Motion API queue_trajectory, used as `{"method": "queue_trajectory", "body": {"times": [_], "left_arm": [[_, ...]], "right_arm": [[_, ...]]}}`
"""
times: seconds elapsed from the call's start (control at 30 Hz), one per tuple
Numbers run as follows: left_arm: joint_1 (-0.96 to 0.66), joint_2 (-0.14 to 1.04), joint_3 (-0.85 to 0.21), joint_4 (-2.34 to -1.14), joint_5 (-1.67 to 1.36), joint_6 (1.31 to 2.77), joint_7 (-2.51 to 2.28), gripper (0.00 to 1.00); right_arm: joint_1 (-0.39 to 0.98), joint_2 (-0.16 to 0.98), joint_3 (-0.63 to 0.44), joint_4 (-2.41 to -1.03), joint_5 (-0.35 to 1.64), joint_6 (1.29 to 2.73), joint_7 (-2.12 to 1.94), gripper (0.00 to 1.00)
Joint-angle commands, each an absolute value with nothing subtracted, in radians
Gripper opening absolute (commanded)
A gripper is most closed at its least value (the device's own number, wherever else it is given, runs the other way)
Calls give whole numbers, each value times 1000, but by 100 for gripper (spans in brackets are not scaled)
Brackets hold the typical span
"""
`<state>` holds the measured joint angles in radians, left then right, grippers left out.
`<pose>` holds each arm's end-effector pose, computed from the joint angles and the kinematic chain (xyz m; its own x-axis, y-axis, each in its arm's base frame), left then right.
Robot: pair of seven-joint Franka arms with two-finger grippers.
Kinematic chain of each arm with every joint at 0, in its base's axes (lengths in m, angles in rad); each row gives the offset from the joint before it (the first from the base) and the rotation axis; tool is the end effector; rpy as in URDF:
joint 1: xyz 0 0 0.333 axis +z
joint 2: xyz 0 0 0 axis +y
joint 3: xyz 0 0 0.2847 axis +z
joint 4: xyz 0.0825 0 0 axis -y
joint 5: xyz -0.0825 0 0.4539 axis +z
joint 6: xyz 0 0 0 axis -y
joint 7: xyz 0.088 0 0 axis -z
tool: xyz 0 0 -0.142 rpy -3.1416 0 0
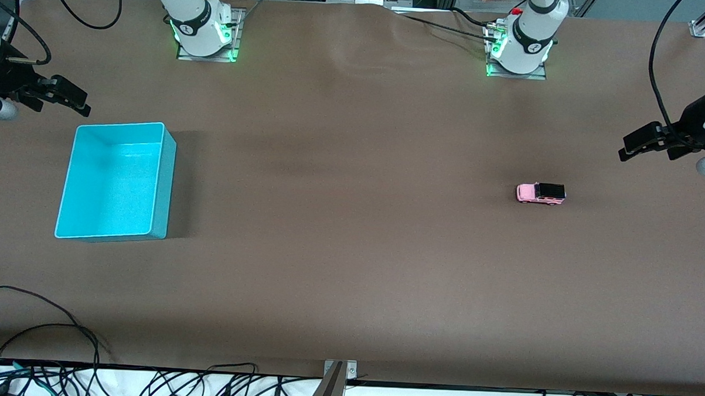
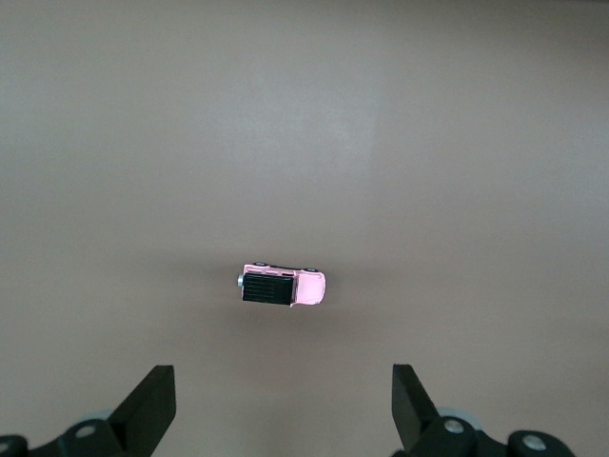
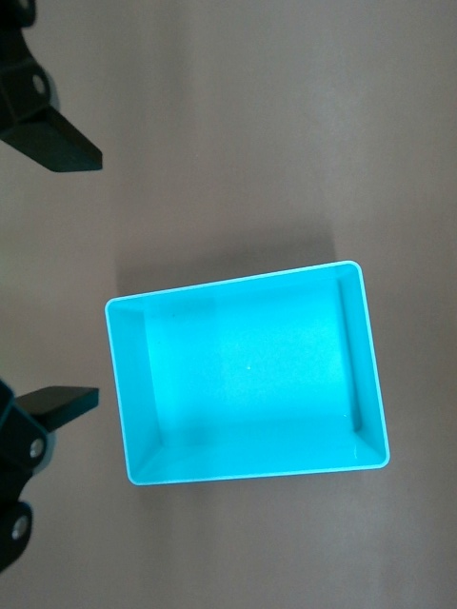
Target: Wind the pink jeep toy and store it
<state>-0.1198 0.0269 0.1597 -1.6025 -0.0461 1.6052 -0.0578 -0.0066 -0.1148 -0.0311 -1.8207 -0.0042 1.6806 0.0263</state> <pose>0.6323 0.0180 0.5274 0.9947 0.0991 -0.0263 0.1001 -0.9942 0.0403 0.5941 -0.0234 0.5017 0.9977 -0.0632 -0.0253 -0.0632 -0.9980 0.0013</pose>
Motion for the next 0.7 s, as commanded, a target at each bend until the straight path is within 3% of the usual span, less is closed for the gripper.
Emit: {"method": "queue_trajectory", "body": {"times": [0.0,0.67], "left_arm": [[-124,2,167,-1623,-66,1606,-35,100],[-124,5,166,-1624,-28,1580,-34,100]], "right_arm": [[-14,-123,-32,-1813,17,1664,21,100],[-14,-114,-44,-1792,17,1614,2,100]]}}
